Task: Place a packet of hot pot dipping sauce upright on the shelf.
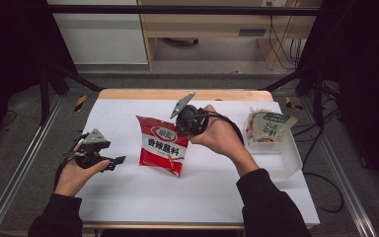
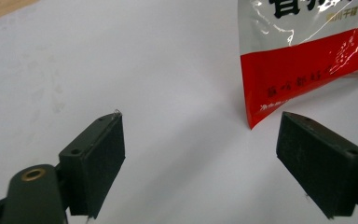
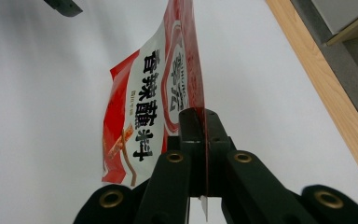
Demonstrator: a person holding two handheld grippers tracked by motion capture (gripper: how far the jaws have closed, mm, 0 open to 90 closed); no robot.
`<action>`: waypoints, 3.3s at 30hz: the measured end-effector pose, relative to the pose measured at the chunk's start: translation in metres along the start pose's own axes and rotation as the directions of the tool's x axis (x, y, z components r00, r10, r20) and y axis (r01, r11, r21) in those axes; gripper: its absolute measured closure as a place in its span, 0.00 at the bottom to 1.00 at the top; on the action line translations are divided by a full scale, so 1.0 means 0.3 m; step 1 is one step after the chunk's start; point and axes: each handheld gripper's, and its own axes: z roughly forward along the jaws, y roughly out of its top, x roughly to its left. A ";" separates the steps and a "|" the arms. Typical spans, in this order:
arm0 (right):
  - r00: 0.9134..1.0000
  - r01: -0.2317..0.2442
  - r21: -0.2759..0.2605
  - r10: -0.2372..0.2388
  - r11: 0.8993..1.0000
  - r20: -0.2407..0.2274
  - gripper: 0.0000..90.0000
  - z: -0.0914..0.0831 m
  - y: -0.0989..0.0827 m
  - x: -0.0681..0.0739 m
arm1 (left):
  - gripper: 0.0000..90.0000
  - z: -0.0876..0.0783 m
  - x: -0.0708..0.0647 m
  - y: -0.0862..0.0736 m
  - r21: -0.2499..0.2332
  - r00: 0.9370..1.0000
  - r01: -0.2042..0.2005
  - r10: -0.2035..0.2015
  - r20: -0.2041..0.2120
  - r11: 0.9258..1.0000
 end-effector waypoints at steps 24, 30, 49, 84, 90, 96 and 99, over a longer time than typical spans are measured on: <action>0.999 -0.031 -0.029 0.030 0.999 -0.024 1.00 -0.044 -0.016 -0.014 | 0.14 0.024 -0.007 -0.015 0.024 1.000 0.004 -0.004 0.006 1.000; 1.000 -0.021 -0.028 0.020 0.999 -0.020 1.00 -0.070 -0.007 -0.016 | 0.14 0.021 -0.006 -0.015 0.021 1.000 0.002 -0.002 0.003 1.000; 0.998 -0.058 -0.008 0.059 0.998 0.033 1.00 -0.180 -0.045 -0.063 | 0.12 0.049 -0.024 -0.022 0.052 1.000 -0.012 0.011 0.012 0.999; 0.983 -0.124 -0.060 0.131 0.990 0.131 1.00 -0.492 -0.211 -0.093 | 0.09 0.057 -0.032 -0.035 0.045 1.000 -0.012 0.013 -0.017 0.999; 0.979 -0.138 -0.070 0.147 0.988 0.143 1.00 -0.539 -0.237 -0.102 | 0.09 0.057 -0.032 -0.036 0.046 1.000 -0.011 0.012 -0.018 0.999; 0.974 -0.156 -0.075 0.166 0.985 0.156 1.00 -0.579 -0.268 -0.111 | 0.09 0.053 -0.031 -0.035 0.043 1.000 -0.010 0.011 -0.019 0.999; 0.971 -0.166 -0.075 0.177 0.983 0.163 1.00 -0.593 -0.289 -0.114 | 0.09 0.053 -0.030 -0.036 0.044 1.000 -0.008 0.009 -0.024 0.999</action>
